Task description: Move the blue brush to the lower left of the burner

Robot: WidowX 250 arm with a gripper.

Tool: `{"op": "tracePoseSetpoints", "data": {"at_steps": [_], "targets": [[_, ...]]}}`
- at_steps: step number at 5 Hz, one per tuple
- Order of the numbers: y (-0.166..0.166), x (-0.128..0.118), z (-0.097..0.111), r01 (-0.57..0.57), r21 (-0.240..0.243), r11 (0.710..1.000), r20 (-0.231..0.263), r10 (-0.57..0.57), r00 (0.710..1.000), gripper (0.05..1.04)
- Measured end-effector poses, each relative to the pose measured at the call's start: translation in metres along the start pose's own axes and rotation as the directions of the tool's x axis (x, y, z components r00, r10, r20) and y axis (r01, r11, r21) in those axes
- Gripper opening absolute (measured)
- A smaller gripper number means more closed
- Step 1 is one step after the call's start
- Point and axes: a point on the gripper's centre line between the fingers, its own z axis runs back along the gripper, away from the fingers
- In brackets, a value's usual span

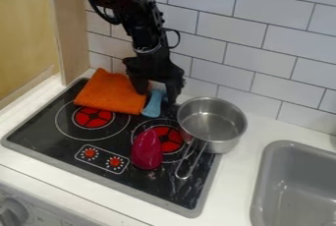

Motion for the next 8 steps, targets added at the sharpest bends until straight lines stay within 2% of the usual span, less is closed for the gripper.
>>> {"op": "tracePoseSetpoints", "data": {"at_steps": [1, 2, 4, 6, 8], "targets": [[-0.001, 0.003, -0.003, 0.013, -0.009, 1.0, -0.002, -0.013, 1.0, 0.938], [-0.001, 0.004, -0.004, 0.016, -0.002, 1.0, 0.003, -0.016, 1.0, 0.696], [-0.002, 0.004, -0.004, 0.032, -0.005, 0.999, 0.002, -0.032, 0.999, 0.681], [-0.007, -0.001, -0.001, 0.039, -0.029, 0.999, 0.014, -0.038, 0.999, 0.681], [-0.011, -0.011, 0.024, 0.042, -0.068, 0.997, 0.065, -0.037, 0.997, 0.681]]}}
